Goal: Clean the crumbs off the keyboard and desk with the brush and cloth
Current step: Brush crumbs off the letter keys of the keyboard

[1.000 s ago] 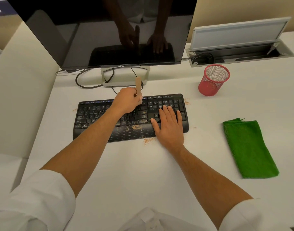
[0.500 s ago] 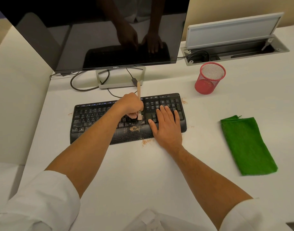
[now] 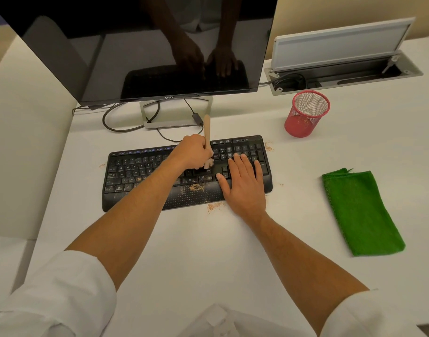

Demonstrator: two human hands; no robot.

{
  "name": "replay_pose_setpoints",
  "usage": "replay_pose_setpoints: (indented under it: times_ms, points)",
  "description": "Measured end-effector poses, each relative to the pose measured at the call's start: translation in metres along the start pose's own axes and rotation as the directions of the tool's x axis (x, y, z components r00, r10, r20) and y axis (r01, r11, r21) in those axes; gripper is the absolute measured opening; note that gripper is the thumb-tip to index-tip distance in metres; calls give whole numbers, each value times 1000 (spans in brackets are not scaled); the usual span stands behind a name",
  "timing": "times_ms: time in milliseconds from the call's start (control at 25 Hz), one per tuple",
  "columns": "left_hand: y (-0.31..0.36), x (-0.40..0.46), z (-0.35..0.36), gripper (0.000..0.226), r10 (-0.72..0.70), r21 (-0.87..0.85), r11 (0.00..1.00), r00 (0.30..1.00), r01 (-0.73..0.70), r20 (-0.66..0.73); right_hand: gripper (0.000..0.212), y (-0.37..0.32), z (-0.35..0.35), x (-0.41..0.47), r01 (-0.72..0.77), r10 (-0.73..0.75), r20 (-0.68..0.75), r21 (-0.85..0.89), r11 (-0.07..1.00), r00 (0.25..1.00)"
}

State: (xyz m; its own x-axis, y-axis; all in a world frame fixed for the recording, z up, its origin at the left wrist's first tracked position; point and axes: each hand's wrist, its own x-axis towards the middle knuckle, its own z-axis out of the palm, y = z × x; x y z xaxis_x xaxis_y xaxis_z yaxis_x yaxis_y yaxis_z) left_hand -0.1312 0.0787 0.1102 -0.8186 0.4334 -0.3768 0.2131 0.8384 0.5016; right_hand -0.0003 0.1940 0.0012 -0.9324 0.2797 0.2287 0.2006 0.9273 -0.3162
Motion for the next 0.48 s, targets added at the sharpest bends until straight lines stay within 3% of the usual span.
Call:
replay_pose_setpoints:
  times_ms: [120,160,320,480]
  points:
    - [-1,-5,-9,13,-43,2,999,979,43,201,58,-1,0,0,4,-4,-10,1,1000,1000]
    - [-3,-7,-9,14,-28,3,1000,982,28,189,58,-1,0,0,1,-1,-14,2,1000,1000]
    - [-11,-11,-7,18,133,-85,986,986,-141,-101,58,-1,0,-1,0,0,-15,7,1000,1000]
    - [-17,-16,-2,16,188,-95,977,982,-190,-32,61,-1,0,0,2,-2,3,0,1000,1000]
